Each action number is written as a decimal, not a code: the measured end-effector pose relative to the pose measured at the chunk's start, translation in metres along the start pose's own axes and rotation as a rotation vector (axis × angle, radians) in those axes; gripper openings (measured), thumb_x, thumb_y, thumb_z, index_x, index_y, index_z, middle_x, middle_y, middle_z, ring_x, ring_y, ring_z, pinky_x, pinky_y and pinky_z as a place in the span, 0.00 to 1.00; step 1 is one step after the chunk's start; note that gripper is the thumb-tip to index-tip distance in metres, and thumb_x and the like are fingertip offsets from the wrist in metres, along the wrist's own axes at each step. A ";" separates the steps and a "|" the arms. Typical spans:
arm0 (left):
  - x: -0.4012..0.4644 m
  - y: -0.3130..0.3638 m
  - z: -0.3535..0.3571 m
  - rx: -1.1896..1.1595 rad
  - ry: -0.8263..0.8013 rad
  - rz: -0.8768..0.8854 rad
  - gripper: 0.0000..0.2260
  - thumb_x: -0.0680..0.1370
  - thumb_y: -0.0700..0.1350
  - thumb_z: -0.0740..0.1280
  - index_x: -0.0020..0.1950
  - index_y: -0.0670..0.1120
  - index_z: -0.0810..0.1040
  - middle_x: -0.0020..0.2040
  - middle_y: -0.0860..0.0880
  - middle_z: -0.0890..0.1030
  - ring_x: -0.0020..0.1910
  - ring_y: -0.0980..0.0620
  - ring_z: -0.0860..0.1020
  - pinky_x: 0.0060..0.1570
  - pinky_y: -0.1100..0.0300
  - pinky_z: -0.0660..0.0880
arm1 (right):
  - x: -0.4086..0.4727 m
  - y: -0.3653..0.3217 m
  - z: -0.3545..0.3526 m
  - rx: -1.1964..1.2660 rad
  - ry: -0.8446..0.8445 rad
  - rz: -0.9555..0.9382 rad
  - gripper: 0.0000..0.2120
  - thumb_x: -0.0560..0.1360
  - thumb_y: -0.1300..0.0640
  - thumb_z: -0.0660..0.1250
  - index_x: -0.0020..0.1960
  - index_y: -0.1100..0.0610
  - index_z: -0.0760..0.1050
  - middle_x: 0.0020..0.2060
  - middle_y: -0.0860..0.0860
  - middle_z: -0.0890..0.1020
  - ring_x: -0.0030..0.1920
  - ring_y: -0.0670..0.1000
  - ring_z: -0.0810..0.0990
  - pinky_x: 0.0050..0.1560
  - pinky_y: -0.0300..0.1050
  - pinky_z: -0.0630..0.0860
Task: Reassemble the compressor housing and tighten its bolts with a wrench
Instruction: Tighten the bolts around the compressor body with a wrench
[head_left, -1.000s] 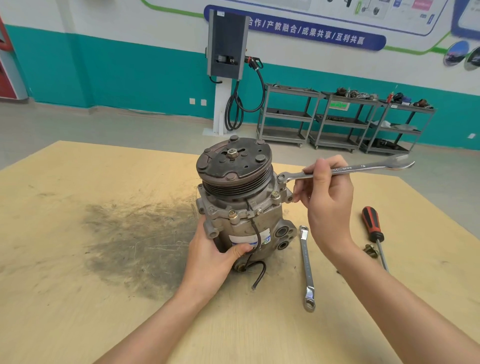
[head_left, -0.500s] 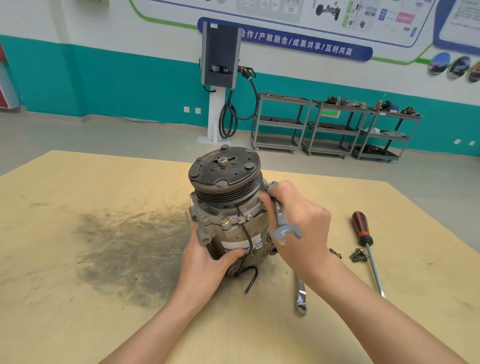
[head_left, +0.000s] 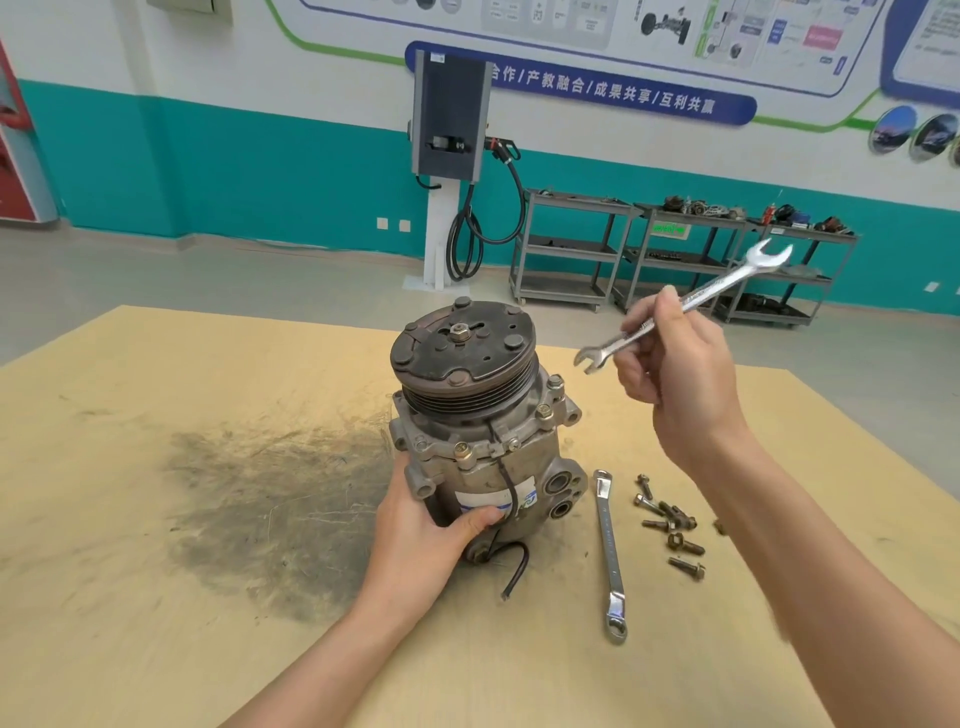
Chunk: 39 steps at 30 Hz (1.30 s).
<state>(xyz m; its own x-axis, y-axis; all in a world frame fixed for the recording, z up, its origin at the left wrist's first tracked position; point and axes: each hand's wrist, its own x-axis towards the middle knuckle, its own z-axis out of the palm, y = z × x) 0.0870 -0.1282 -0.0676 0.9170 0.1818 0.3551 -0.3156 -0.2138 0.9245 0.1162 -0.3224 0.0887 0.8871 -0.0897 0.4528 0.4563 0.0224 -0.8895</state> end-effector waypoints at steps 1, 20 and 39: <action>0.000 0.001 0.000 0.002 0.000 0.003 0.27 0.65 0.43 0.80 0.58 0.57 0.72 0.51 0.75 0.77 0.54 0.77 0.72 0.49 0.83 0.65 | 0.002 0.002 -0.003 0.093 -0.035 0.071 0.19 0.85 0.53 0.48 0.40 0.58 0.70 0.21 0.50 0.67 0.22 0.47 0.61 0.23 0.39 0.56; -0.002 0.004 -0.001 -0.033 -0.018 -0.038 0.29 0.64 0.47 0.81 0.61 0.56 0.73 0.54 0.70 0.79 0.56 0.71 0.76 0.53 0.79 0.69 | -0.008 0.012 0.007 0.156 -0.304 0.246 0.17 0.84 0.54 0.52 0.40 0.59 0.70 0.22 0.53 0.71 0.19 0.48 0.65 0.21 0.38 0.60; 0.000 0.001 0.001 0.001 0.009 -0.004 0.27 0.64 0.45 0.81 0.57 0.59 0.73 0.52 0.69 0.80 0.53 0.71 0.77 0.49 0.77 0.70 | -0.066 0.036 0.029 -0.768 -0.048 -0.920 0.11 0.80 0.53 0.63 0.44 0.59 0.76 0.26 0.49 0.76 0.23 0.47 0.73 0.22 0.42 0.73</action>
<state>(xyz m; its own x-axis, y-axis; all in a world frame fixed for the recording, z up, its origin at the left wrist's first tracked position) 0.0865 -0.1292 -0.0670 0.9159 0.1915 0.3527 -0.3117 -0.2139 0.9258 0.0764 -0.2865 0.0284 0.2593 0.2771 0.9252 0.7746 -0.6319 -0.0279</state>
